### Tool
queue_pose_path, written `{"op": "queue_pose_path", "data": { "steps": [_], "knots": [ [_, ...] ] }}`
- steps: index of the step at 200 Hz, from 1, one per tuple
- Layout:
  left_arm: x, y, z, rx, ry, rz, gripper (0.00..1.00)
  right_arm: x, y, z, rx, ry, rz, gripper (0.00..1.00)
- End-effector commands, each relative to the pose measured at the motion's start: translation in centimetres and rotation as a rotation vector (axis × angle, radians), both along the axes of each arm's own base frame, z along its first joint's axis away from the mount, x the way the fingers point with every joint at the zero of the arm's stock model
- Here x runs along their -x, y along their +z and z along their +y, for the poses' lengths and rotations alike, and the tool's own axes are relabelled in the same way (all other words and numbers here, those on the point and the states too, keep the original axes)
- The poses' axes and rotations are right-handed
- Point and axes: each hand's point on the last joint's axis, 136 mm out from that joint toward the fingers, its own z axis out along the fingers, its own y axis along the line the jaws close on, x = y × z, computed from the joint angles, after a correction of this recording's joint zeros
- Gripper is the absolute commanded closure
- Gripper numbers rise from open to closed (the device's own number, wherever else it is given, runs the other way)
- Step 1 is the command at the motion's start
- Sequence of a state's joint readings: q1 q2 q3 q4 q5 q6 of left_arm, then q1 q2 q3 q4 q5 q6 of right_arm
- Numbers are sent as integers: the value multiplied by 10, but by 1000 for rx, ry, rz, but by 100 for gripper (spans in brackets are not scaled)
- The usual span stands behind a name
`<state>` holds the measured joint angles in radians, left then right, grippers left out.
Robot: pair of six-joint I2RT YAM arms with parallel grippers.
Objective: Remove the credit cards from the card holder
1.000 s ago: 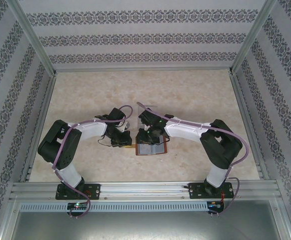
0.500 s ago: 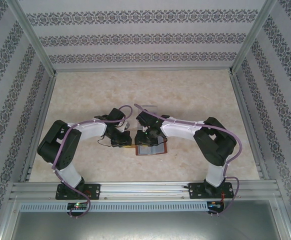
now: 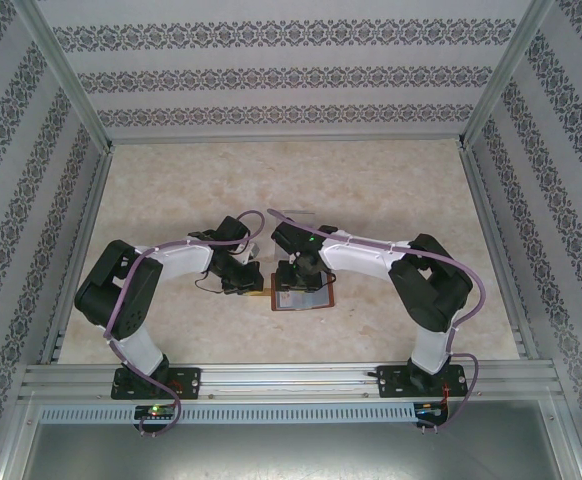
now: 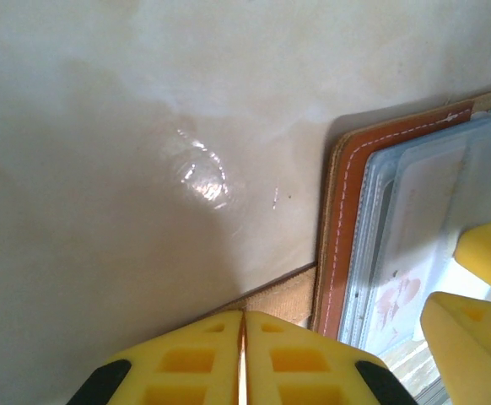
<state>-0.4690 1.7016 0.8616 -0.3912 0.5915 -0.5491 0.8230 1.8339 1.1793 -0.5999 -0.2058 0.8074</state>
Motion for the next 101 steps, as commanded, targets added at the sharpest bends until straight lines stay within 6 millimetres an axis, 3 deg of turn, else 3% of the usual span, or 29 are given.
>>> {"op": "queue_pose_path", "data": {
  "steps": [1,101],
  "knots": [
    [14,-16,11,-45,-9,45,90,5,-3,-17,117,29,-7,55],
    [13,-12,10,-38,-5,40,90,4,9,-39,232,46,-54,48]
  ]
}}
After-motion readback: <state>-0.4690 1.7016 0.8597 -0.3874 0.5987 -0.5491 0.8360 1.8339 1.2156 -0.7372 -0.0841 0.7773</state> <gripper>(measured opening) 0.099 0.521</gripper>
